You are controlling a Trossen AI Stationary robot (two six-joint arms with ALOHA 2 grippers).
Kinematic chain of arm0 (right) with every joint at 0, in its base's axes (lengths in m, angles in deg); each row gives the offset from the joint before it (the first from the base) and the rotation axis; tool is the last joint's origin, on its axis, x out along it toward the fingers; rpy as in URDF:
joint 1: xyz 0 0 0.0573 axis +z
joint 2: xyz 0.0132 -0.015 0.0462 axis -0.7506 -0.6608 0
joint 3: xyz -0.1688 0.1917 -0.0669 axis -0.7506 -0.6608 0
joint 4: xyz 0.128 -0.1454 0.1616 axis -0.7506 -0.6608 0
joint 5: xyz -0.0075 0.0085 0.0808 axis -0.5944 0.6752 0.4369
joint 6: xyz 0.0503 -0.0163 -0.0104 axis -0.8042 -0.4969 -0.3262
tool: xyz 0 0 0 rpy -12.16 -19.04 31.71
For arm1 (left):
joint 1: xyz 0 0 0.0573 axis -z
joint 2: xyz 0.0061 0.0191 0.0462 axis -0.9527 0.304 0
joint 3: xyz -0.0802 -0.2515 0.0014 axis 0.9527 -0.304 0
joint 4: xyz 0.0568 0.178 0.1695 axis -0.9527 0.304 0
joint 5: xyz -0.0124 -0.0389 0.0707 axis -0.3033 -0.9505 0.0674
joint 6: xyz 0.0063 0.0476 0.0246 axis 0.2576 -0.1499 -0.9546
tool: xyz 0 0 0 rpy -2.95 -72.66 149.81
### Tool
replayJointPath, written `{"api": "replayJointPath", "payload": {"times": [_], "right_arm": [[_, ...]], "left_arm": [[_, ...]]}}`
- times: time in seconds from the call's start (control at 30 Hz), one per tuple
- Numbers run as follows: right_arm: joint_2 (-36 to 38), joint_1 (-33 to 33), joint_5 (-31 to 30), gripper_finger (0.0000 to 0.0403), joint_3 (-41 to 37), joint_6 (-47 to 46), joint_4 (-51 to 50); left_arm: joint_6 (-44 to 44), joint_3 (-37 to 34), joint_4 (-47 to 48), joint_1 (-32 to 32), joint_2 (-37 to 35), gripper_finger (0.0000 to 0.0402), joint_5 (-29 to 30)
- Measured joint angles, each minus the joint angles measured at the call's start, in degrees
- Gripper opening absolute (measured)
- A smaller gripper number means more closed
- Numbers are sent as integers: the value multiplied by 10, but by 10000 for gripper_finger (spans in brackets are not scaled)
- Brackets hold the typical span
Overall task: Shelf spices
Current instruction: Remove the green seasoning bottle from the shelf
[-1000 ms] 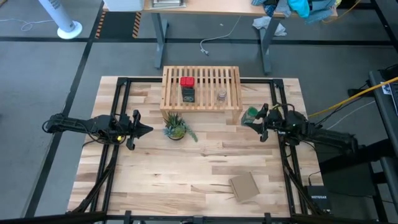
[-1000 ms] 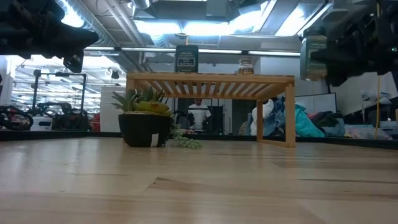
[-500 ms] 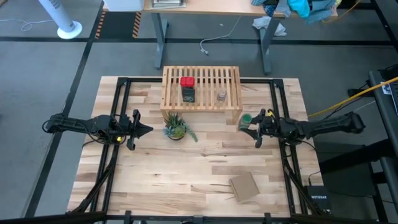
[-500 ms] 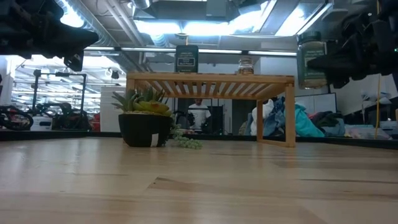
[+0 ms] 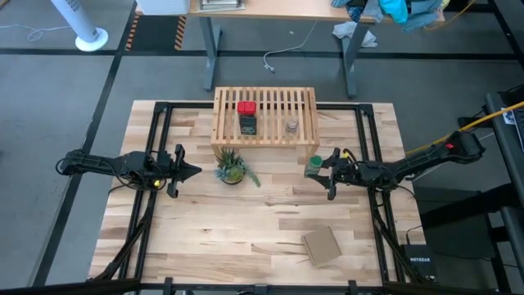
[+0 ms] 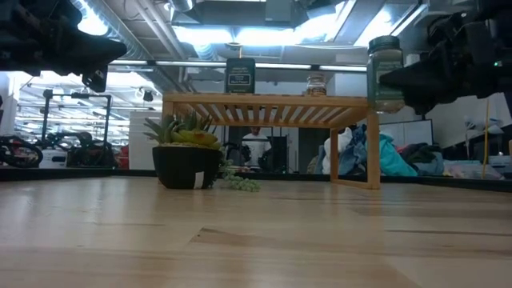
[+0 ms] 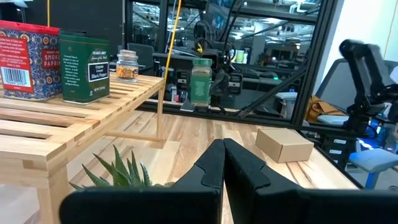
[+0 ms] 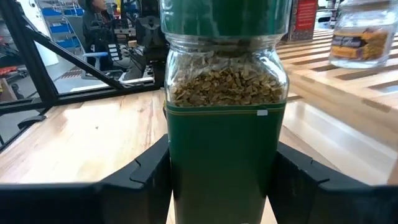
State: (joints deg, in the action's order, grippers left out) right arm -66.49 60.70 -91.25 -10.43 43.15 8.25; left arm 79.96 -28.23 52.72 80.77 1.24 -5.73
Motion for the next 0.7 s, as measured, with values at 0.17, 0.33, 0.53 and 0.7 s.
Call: {"api": "replayJointPath", "payload": {"times": [0.17,0.33,0.53,0.7], "right_arm": [[-106,0,3,204,36,0,34],[-213,0,6,204,57,2,106],[-317,0,6,204,85,-1,172],[-378,0,11,204,125,0,176]], "left_arm": [[0,0,2,0,0,0,0],[0,0,7,0,0,0,0],[0,0,26,0,1,0,0],[0,0,26,0,1,0,0]]}}
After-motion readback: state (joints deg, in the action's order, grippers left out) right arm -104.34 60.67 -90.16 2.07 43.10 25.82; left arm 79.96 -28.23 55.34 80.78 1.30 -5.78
